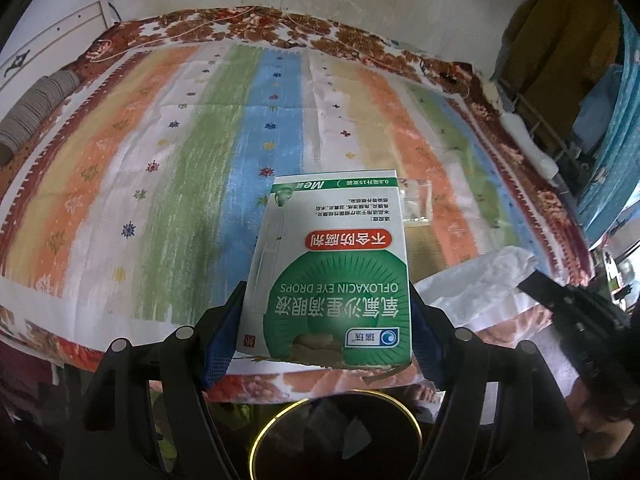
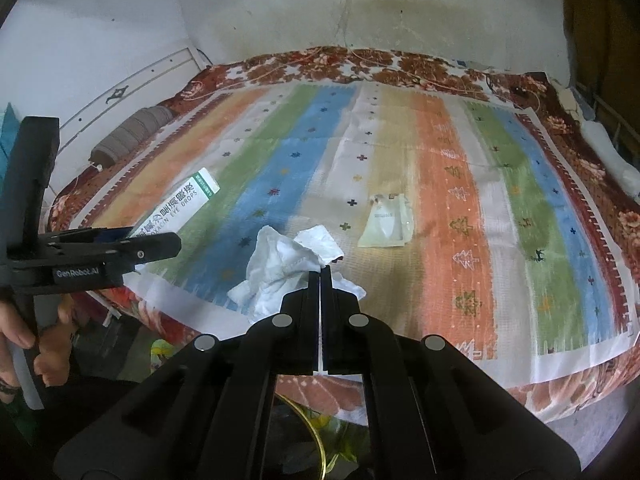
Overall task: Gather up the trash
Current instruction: 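Carry the green box and tissue over the bin with both tools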
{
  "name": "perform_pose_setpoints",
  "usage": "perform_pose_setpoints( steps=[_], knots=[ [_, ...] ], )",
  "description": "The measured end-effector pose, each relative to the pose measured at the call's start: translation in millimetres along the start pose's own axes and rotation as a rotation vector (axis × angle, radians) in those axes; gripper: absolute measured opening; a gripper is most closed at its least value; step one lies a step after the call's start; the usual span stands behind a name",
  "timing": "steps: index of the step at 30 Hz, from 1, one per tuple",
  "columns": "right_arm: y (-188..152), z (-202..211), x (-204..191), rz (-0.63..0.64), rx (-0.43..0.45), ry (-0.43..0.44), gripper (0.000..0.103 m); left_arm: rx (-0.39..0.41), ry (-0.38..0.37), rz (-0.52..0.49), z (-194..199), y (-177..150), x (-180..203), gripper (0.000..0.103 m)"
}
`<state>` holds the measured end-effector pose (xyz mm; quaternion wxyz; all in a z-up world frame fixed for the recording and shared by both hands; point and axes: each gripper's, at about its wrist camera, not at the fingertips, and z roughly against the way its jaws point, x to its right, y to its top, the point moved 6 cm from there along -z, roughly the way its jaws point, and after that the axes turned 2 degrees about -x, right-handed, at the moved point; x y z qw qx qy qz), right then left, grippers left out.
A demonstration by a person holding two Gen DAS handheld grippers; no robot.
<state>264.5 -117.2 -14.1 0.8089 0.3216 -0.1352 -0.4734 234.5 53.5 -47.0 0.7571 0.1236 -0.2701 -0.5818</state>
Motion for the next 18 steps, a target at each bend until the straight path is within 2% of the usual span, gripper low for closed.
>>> perform_pose_setpoints(
  steps=[8,18],
  knots=[
    [-17,15,-11,0.017,0.026,-0.002,0.000,0.048,-0.029,-0.008,24,-13,8,0.073],
    [-40,35,-25,0.019,0.048,0.024,0.000,0.057,-0.078,-0.025,43,-54,21,0.073]
  ],
)
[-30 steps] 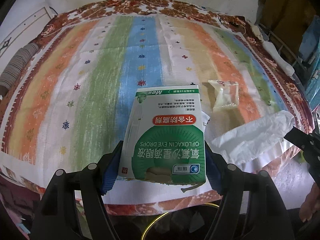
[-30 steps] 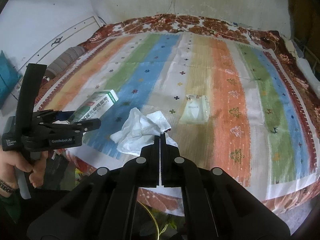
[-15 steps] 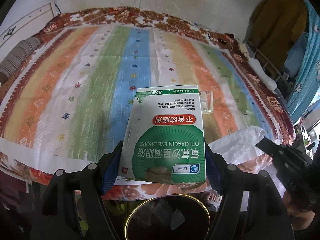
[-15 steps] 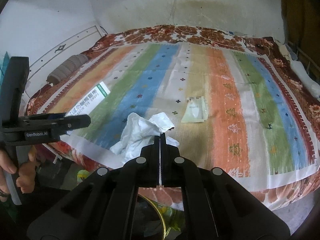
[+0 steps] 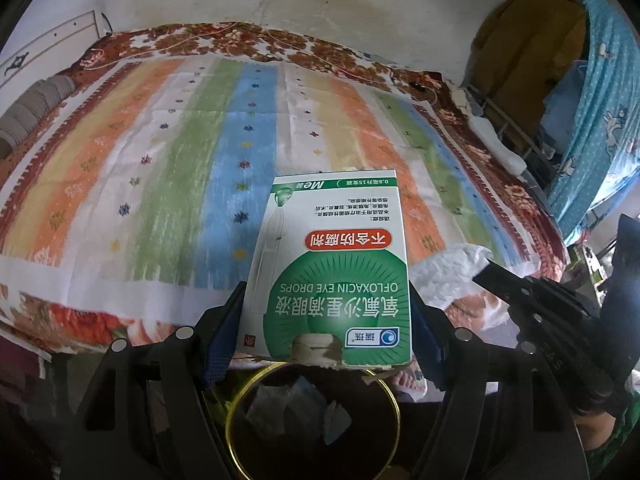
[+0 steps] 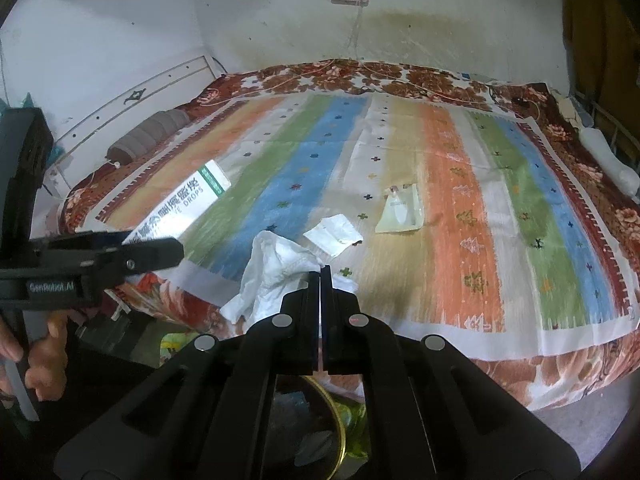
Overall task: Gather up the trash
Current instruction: 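Carry the green box and tissue over the bin with both tools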
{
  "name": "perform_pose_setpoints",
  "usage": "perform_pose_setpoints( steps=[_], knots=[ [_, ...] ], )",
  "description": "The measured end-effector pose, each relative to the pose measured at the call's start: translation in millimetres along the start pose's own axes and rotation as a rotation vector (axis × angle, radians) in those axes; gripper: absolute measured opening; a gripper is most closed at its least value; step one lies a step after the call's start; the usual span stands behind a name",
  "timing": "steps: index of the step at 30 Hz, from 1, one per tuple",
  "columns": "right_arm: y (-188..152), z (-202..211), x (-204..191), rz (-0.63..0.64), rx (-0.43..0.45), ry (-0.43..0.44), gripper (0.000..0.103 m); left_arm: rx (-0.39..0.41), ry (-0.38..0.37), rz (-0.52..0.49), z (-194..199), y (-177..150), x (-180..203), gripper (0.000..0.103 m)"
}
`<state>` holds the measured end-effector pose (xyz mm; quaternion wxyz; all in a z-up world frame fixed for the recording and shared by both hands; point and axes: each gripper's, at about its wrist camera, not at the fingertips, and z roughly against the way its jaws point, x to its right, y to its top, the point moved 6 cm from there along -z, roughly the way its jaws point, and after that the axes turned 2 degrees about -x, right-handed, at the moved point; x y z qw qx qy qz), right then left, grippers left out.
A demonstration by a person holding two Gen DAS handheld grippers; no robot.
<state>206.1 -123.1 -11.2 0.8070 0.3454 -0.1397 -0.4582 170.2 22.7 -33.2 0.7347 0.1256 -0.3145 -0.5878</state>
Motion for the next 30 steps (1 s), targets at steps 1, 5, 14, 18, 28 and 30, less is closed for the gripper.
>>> perform_pose_setpoints(
  steps=[1,5,14,18,28,30],
  knots=[
    [-3,2,-2,-0.001,0.000,0.005,0.000,0.000,-0.005,0.004,2,-4,0,0.073],
    [-17,10,-9,0.001,0.000,0.019,0.000,-0.009,-0.029,0.023,5,-23,2,0.073],
    [-49,15,-17,0.008,-0.029,0.002,0.000,-0.070,-0.066,0.057,-2,-69,13,0.073],
    [-71,9,-22,0.011,-0.077,-0.008,0.000,-0.103,-0.079,0.116,-9,-87,7,0.073],
    [-113,-19,-27,-0.029,-0.221,-0.030,0.000,-0.205,-0.072,0.212,-26,-109,-4,0.073],
    [-120,-27,-27,-0.042,-0.258,-0.029,0.000,-0.245,-0.079,0.252,-34,-115,-8,0.073]
  ],
)
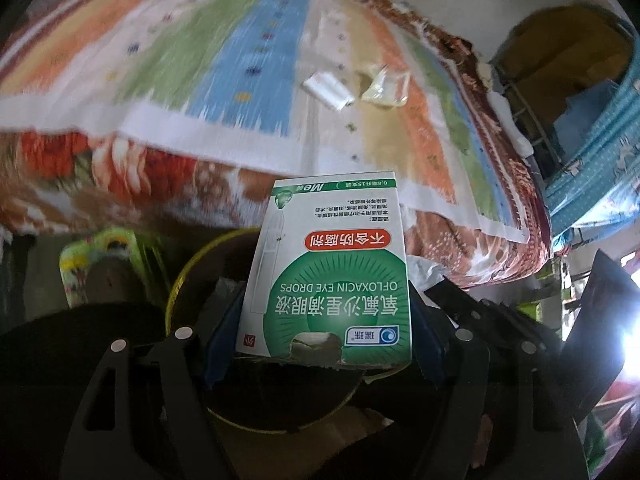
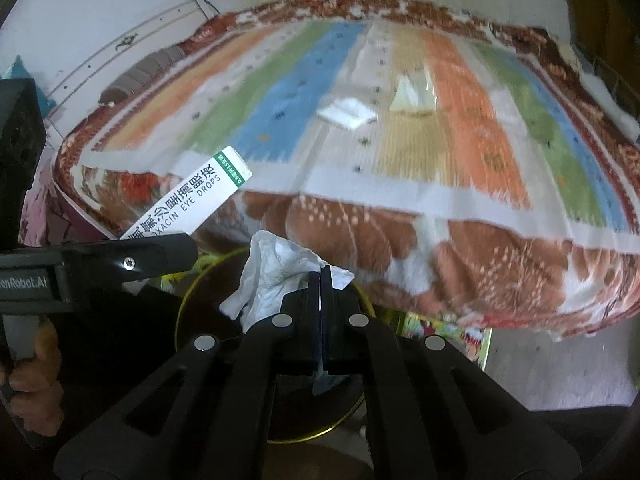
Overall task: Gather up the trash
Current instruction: 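Carry the green box and tissue over the bin with both tools, then open the left tool over the bin while the right tool releases the tissue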
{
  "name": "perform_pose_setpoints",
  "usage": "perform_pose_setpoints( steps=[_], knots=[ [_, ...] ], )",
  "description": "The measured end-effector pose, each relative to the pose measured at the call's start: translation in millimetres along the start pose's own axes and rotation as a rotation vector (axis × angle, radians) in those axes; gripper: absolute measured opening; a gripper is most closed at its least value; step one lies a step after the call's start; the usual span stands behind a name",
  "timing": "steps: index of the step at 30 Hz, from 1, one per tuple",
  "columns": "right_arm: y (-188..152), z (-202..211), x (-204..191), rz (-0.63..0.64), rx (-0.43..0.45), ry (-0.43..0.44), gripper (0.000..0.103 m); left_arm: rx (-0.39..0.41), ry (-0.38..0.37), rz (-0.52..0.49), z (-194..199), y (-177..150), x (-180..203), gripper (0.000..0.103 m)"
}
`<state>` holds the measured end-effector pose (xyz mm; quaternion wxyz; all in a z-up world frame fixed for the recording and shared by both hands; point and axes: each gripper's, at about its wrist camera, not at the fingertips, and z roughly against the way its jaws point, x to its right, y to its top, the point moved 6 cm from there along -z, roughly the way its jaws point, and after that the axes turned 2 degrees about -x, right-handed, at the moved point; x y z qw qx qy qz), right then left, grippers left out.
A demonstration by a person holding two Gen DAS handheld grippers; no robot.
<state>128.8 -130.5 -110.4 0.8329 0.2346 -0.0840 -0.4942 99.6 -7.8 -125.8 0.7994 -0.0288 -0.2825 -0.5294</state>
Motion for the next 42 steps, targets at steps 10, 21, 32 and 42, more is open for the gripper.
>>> perform_pose_setpoints(
  steps=[10,21,32,42],
  knots=[
    [-22,-39,0,-0.064,-0.145,0.005,0.016,-0.138,0.032,0.131,-32,-16,-22,0.076],
    [-17,-34,3,-0.092,-0.125,0.020,0.050,-0.073,0.089,0.167,-24,-6,-35,0.094],
    [1,-22,15,-0.101,-0.072,0.006,0.076,0.079,0.178,0.063,-1,25,-27,0.097],
    [32,-9,21,-0.035,-0.004,-0.041,0.094,0.130,0.221,0.002,13,69,-21,0.097]
  ],
)
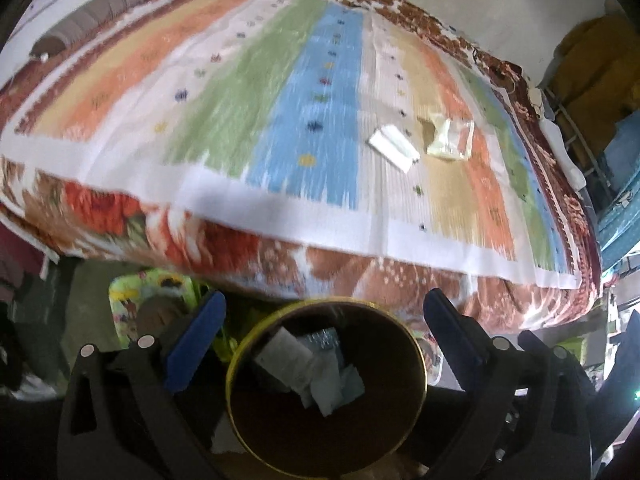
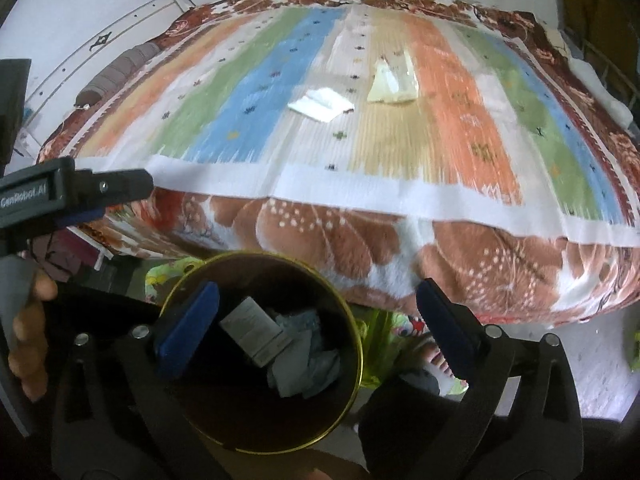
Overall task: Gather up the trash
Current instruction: 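Open the left tool over the bin while the right tool releases the tissue, then move both open tools back to the white paper and clear packet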
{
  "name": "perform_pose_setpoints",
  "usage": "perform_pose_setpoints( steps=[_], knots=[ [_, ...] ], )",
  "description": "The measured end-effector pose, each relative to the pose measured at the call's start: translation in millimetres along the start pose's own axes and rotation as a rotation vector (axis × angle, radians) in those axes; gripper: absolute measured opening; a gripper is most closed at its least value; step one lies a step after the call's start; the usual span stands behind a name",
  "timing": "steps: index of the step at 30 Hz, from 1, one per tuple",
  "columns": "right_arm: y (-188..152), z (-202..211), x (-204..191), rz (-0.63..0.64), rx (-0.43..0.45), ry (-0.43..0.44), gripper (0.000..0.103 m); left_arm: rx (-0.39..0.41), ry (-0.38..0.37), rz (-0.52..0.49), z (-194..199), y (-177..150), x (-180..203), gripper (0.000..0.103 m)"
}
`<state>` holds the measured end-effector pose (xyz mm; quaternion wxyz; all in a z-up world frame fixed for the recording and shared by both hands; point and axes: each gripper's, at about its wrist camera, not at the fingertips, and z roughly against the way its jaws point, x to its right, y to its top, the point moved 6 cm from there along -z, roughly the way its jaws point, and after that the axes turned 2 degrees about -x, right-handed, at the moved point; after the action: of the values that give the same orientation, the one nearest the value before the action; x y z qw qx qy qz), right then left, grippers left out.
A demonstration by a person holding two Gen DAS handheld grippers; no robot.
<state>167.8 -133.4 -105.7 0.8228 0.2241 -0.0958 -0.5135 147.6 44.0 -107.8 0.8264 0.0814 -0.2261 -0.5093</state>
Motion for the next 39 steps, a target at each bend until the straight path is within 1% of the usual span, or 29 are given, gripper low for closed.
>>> perform_pose_setpoints(
  steps=[6,8,10,12,15,16,18,22,26,29,31,36,39],
  knots=[
    [29,4,10,0.003,0.028,-0.005,0.094,0.014,-0.021,0.009,-3,30,2,0.097],
    [45,4,17,0.012,0.035,-0.016,0.094,-0.002,-0.021,-0.002,-10,36,7,0.097],
    [59,5,25,0.015,0.047,-0.040,0.094,-0.024,-0.041,-0.010,-16,40,12,0.097],
    [71,3,33,0.015,0.054,-0.058,0.094,-0.021,-0.060,-0.004,-18,47,14,0.097],
    [86,-4,44,-0.005,0.049,-0.050,0.094,-0.013,-0.124,0.015,-19,56,19,0.097],
    [91,-8,48,-0.014,0.042,-0.048,0.094,-0.015,-0.131,0.015,-20,59,22,0.097],
    [98,-14,56,-0.035,0.036,-0.053,0.094,-0.010,-0.122,-0.004,-25,65,26,0.097],
    [112,-21,67,-0.090,0.047,-0.026,0.094,-0.012,-0.107,-0.029,-37,76,31,0.097],
    [126,-26,78,-0.124,0.071,-0.022,0.094,-0.035,-0.124,0.003,-54,91,30,0.097],
    [136,-35,85,-0.147,0.078,-0.010,0.094,-0.032,-0.132,0.036,-63,103,28,0.097],
    [144,-44,90,-0.161,0.075,0.005,0.094,-0.038,-0.138,0.040,-69,108,30,0.097],
    [161,-60,93,-0.165,0.081,0.023,0.094,-0.057,-0.130,0.004,-88,115,39,0.096],
    [172,-69,91,-0.150,0.088,0.032,0.093,-0.079,-0.147,0.017,-100,118,42,0.096]
  ],
)
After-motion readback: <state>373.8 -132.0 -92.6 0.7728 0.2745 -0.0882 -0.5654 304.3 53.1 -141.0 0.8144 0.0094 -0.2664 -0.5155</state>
